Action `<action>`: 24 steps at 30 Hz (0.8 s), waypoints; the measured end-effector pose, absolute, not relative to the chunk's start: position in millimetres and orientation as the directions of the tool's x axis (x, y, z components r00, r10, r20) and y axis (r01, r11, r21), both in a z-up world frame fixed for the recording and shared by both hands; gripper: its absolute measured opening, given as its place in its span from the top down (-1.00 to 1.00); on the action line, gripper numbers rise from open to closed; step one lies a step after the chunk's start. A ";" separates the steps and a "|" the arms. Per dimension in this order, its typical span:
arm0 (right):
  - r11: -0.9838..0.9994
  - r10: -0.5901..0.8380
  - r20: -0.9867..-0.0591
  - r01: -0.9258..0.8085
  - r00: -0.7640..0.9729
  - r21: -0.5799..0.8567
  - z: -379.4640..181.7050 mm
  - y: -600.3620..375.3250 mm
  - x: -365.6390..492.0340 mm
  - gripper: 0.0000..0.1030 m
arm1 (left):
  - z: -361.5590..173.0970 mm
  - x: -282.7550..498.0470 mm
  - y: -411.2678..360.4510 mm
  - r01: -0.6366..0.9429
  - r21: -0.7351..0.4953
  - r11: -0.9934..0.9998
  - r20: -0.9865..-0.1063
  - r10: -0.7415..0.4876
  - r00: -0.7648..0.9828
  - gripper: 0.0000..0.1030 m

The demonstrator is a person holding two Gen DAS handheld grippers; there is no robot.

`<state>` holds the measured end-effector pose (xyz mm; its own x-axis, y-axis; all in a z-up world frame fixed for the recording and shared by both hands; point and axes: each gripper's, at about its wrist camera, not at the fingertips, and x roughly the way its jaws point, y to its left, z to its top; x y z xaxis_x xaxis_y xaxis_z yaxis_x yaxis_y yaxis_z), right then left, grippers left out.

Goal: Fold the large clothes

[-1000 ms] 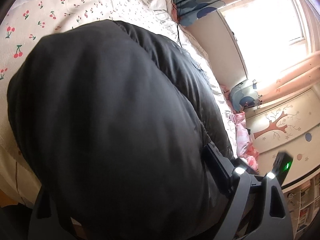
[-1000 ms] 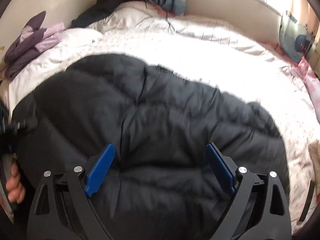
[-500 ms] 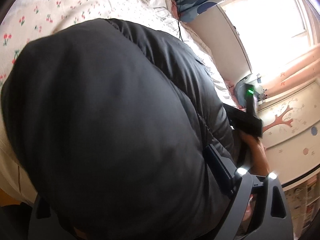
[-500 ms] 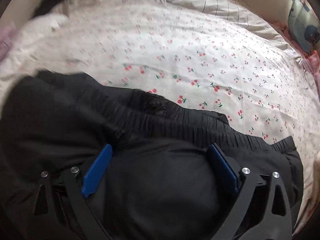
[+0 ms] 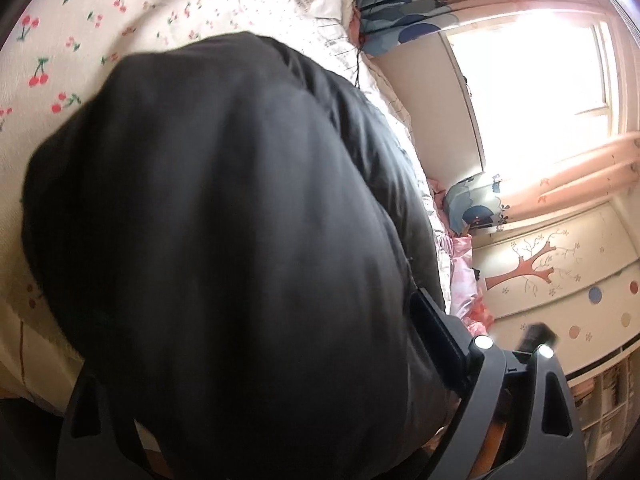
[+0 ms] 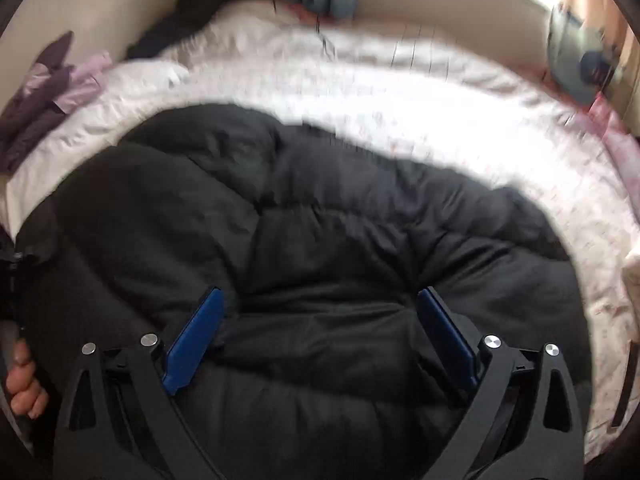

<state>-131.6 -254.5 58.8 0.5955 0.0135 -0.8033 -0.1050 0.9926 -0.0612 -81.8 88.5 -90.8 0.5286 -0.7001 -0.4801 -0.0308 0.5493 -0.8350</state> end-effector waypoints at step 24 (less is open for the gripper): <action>0.964 -0.016 -0.811 -0.207 0.584 -0.168 -12.2 -217.7 -156.2 -0.86 | -68.7 -96.5 60.1 -0.008 -0.769 0.639 -0.530 -0.630 0.568 -0.02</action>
